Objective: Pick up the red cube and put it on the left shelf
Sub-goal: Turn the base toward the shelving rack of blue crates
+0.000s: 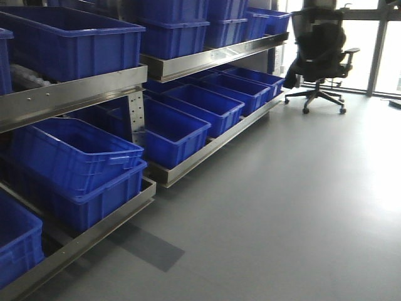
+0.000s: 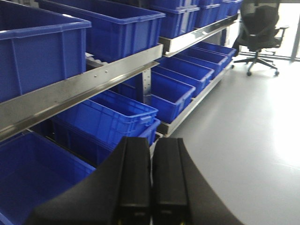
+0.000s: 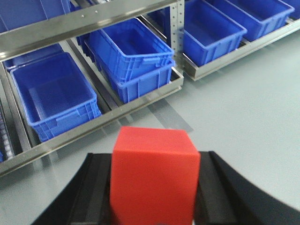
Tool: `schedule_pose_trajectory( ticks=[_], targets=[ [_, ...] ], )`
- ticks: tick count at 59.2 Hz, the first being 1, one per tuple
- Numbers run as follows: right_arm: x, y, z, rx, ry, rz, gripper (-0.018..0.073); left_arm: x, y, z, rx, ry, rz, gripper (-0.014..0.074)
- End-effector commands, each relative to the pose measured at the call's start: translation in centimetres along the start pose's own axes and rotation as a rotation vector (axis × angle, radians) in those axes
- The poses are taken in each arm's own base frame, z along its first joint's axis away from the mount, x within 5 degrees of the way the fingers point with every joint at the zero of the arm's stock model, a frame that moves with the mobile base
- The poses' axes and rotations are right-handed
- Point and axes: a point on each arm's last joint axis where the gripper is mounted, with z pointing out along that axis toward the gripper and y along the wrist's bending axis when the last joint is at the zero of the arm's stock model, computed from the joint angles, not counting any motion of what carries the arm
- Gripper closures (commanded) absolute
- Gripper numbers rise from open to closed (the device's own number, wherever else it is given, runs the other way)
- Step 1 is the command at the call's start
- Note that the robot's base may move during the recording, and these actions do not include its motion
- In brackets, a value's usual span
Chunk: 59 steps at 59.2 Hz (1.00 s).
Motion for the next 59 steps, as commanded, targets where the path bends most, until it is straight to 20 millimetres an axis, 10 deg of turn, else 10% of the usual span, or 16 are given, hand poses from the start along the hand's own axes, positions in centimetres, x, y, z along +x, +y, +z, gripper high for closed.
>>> schedule_pose_trajectory(
  ticks=[1,59],
  targets=[
    [-1.77,0.26,-0.43,-0.015,-0.117,-0.011,0.0503,-0.1,-0.03,-0.03,0.006,-0.08,-0.004,0.0495],
    [-1.78,0.26,-0.43,-0.015,-0.118,-0.011,0.0503,-0.1,-0.03,-0.03,0.006,-0.08,-0.004,0.0495]
  ],
)
